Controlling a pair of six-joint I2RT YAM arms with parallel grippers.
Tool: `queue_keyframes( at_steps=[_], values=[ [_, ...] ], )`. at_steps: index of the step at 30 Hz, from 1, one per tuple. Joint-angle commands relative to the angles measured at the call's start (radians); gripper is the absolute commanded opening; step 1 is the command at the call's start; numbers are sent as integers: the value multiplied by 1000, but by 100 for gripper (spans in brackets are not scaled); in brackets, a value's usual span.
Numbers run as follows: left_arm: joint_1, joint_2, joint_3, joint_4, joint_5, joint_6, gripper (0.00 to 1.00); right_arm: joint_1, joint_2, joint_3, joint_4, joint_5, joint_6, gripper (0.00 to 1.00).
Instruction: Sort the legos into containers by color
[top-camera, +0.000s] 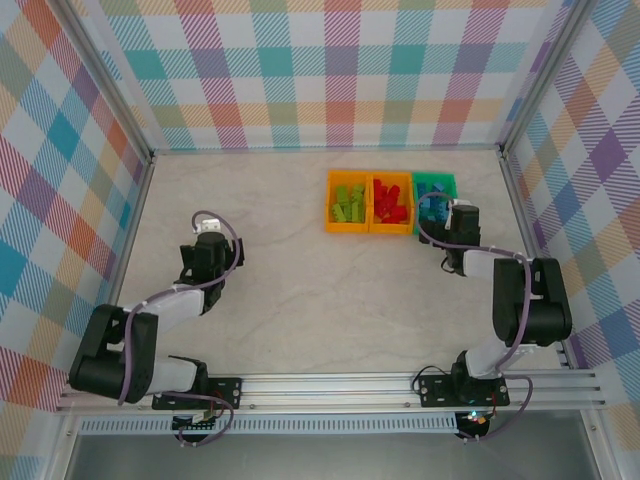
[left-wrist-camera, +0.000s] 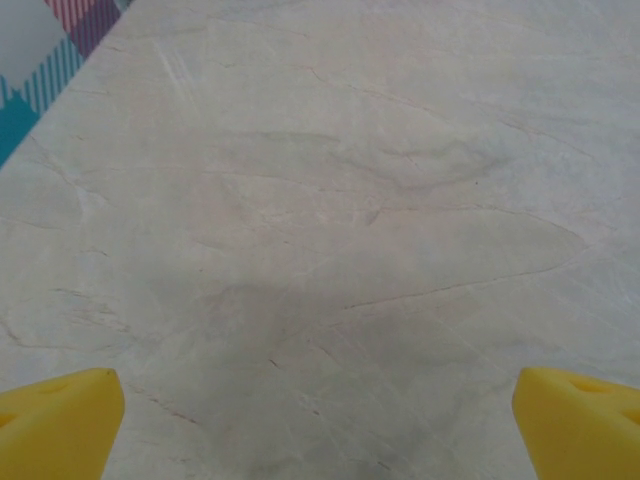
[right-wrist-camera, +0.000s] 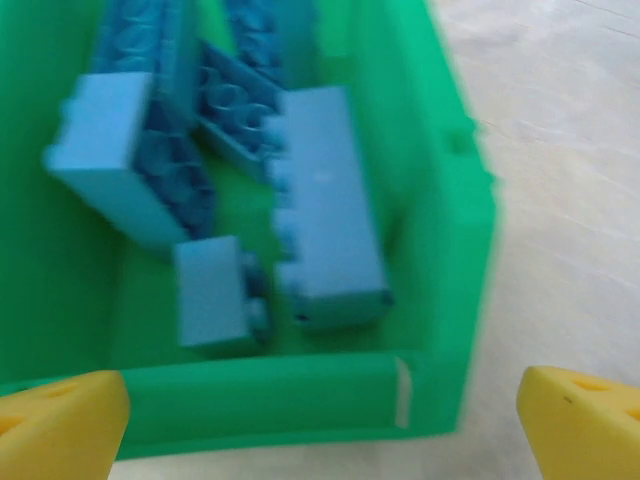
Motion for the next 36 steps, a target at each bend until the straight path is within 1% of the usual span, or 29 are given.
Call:
queue_keyframes(
  at_steps=[1,3,4,5,7,8,9,10,11,12,14,15,16,21,36],
  values=[
    [23,48,-1,168,78,36,100,5,14,38,26,-125,-63,100],
    [31,79,-10,255,95,61,100,5,12,34,29,-135,-63,100],
    [40,99,-16,298,102,56,100,4,4,23,45,-150,-67,100],
    [57,123,-12,307,132,43,100,5,-13,-5,82,-170,-74,100],
    [82,201,-27,397,179,26,100,-2,-69,-122,257,-190,-73,100],
    [99,228,-49,464,203,19,100,-11,-90,-202,406,-189,-60,100],
    [106,216,-45,431,204,10,100,-23,-50,-301,622,-188,-48,100],
    [108,218,-40,426,211,10,100,-25,-36,-340,694,-168,-37,100],
    [108,223,-41,436,214,12,100,-24,-78,-313,558,-146,-25,100],
    [108,220,-37,423,214,11,100,-23,-54,-292,582,-156,-36,100],
    [109,220,-38,424,212,11,100,-19,-60,-292,563,-150,-43,100],
    [108,220,-39,426,214,14,100,-16,-53,-299,586,-144,-44,100],
    [108,220,-38,425,212,11,100,-13,-60,-296,568,-138,-46,100],
    [109,220,-39,426,212,12,100,10,-56,-304,594,-95,-59,100],
    [108,220,-39,426,212,13,100,9,-55,-302,589,-94,-57,100]
  ],
)
